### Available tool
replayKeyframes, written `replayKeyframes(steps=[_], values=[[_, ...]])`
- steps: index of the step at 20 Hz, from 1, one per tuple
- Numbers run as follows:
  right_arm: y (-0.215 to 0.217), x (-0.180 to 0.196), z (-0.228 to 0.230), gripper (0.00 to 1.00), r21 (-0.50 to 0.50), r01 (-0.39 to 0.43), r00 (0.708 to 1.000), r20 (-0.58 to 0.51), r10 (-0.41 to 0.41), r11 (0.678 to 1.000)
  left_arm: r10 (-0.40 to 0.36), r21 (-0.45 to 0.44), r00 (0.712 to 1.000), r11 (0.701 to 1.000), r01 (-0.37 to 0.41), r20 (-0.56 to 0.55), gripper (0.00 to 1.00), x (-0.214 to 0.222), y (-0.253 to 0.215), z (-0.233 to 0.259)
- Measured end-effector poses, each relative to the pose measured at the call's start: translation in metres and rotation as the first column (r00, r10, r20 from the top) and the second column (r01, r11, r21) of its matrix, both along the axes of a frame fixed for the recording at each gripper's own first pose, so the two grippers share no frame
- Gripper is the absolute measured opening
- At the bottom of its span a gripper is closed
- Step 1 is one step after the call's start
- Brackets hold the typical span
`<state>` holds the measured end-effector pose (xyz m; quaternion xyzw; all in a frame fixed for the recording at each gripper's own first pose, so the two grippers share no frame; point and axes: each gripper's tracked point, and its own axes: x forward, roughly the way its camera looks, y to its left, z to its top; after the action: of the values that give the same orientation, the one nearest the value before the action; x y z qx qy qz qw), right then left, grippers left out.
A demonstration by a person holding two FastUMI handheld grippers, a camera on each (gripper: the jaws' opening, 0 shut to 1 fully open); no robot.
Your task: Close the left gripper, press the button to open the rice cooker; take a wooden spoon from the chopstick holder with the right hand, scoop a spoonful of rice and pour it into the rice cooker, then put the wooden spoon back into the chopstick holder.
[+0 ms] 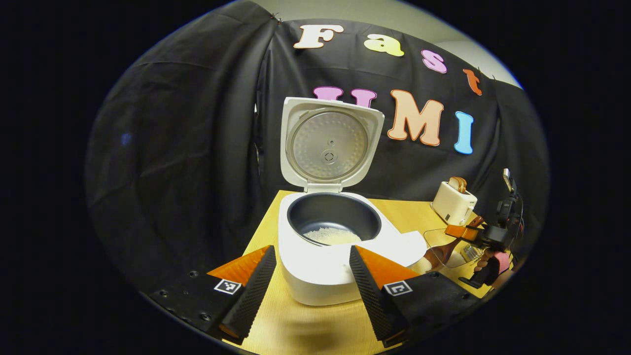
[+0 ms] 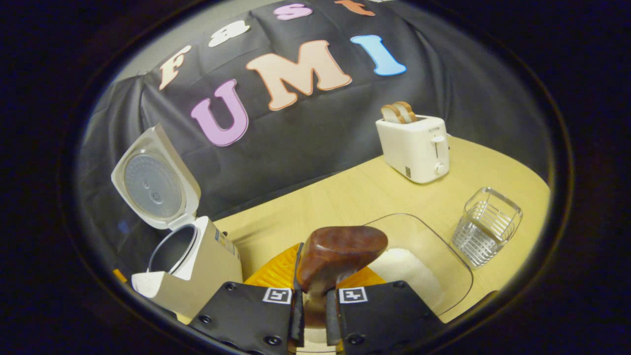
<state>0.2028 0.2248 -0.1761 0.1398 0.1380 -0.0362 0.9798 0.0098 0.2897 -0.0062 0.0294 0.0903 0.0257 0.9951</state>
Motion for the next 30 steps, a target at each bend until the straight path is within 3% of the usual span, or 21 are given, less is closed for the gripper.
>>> replayKeyframes(steps=[4,10,21,26,30], values=[[-0.012,-0.003,0.001,0.21,0.156,0.044,0.999,-0.005,-0.044,0.987,-0.023,0.004,1.000,1.000,0.023,0.000,0.89,0.000,-0.002,0.000],[-0.034,-0.013,0.021,0.21,0.368,0.074,0.995,0.035,-0.093,0.927,-0.060,0.003,0.998,0.998,0.060,0.006,0.89,-0.001,-0.010,0.001],[-0.031,-0.030,0.091,0.21,0.545,0.033,0.983,0.135,-0.126,0.838,-0.130,-0.021,0.991,0.991,0.131,0.020,0.88,-0.007,-0.025,0.004],[0.006,-0.029,0.119,0.20,0.622,-0.036,0.984,0.158,-0.081,0.782,-0.124,-0.034,0.992,0.992,0.125,0.023,0.89,-0.008,-0.017,0.003],[0.049,-0.024,0.143,0.20,0.620,-0.091,0.983,0.182,-0.030,0.779,-0.130,-0.050,0.991,0.990,0.131,0.021,0.89,-0.012,-0.013,0.001]])
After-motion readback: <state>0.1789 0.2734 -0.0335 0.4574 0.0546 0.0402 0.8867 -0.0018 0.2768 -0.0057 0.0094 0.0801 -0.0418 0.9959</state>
